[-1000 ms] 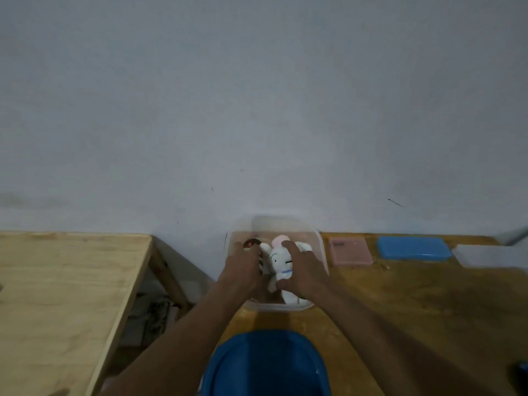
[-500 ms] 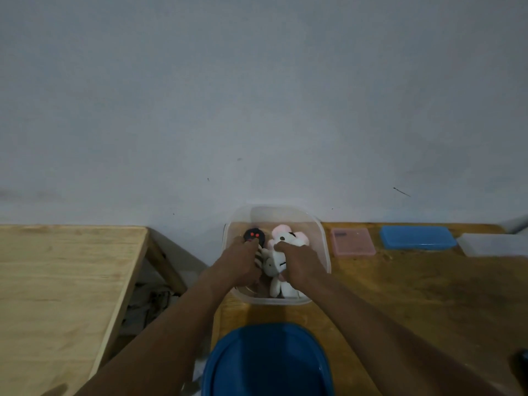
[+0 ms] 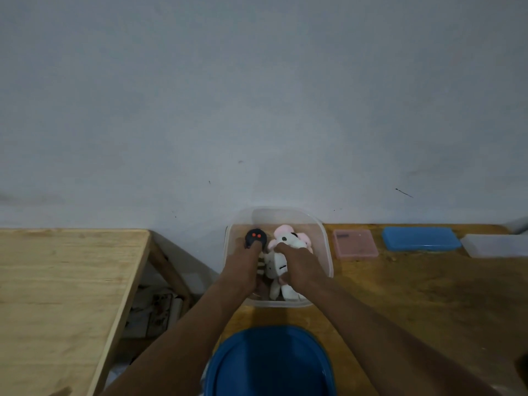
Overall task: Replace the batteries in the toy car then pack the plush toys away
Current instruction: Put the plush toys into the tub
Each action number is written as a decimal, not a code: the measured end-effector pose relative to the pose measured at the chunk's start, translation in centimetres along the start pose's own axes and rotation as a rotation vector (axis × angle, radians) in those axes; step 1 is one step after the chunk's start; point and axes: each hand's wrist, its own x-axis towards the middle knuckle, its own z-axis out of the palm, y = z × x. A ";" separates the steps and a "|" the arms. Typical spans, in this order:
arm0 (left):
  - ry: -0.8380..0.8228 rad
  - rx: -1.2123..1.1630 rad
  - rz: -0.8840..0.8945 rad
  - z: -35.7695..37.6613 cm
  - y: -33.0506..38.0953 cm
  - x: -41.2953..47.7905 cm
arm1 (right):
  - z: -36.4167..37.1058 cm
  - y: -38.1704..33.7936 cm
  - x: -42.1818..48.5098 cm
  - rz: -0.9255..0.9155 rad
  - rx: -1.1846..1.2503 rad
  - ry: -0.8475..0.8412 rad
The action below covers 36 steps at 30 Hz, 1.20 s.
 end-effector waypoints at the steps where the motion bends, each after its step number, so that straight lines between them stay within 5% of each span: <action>1: -0.010 0.046 -0.022 0.3 -0.3 0.2 | -0.1 0.0 -0.1 -0.005 0.004 -0.006; 15: 0.295 0.115 0.151 -1.4 1.1 -5.2 | -3.4 -1.6 -8.5 -0.094 -0.126 0.314; 23: 0.394 0.243 0.185 1.3 1.2 -10.1 | -1.5 -1.1 -13.7 -0.104 -0.106 0.338; 29: 0.309 0.299 0.082 4.9 0.7 -14.8 | 0.1 0.0 -19.1 -0.134 -0.196 0.292; 36: 0.128 0.030 -0.239 8.6 -0.8 -19.8 | 4.2 3.9 -24.0 0.038 -0.254 0.119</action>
